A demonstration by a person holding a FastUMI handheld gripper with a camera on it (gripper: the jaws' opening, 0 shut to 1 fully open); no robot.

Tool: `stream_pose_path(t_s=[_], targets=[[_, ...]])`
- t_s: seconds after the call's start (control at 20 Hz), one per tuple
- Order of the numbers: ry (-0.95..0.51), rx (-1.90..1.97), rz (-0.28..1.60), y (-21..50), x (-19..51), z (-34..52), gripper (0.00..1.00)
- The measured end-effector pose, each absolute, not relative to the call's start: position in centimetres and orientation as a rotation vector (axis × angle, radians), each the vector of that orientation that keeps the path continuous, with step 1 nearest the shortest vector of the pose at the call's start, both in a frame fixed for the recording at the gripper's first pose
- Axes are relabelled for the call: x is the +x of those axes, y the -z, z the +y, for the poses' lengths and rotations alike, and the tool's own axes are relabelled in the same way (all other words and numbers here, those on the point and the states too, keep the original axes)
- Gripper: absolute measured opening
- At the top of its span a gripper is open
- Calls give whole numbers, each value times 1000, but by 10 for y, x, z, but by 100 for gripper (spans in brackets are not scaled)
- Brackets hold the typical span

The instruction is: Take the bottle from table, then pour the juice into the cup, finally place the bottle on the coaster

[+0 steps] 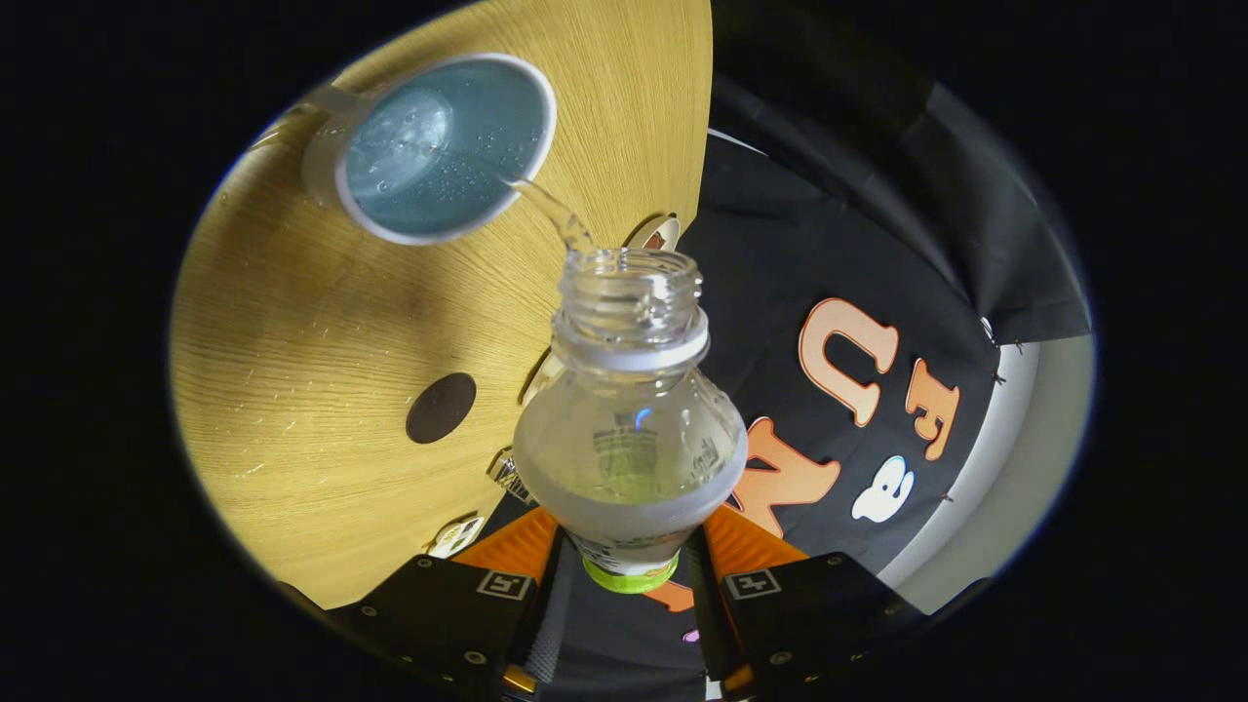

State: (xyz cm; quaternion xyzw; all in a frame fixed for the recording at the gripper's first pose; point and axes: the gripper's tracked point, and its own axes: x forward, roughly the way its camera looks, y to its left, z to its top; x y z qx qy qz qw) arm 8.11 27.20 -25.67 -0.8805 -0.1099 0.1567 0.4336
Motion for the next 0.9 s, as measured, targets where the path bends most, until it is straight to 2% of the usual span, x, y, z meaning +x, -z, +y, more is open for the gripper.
stream_pose_path(t_s=[0.9], targets=[[-414,-2254,-332,250,83,286,57]])
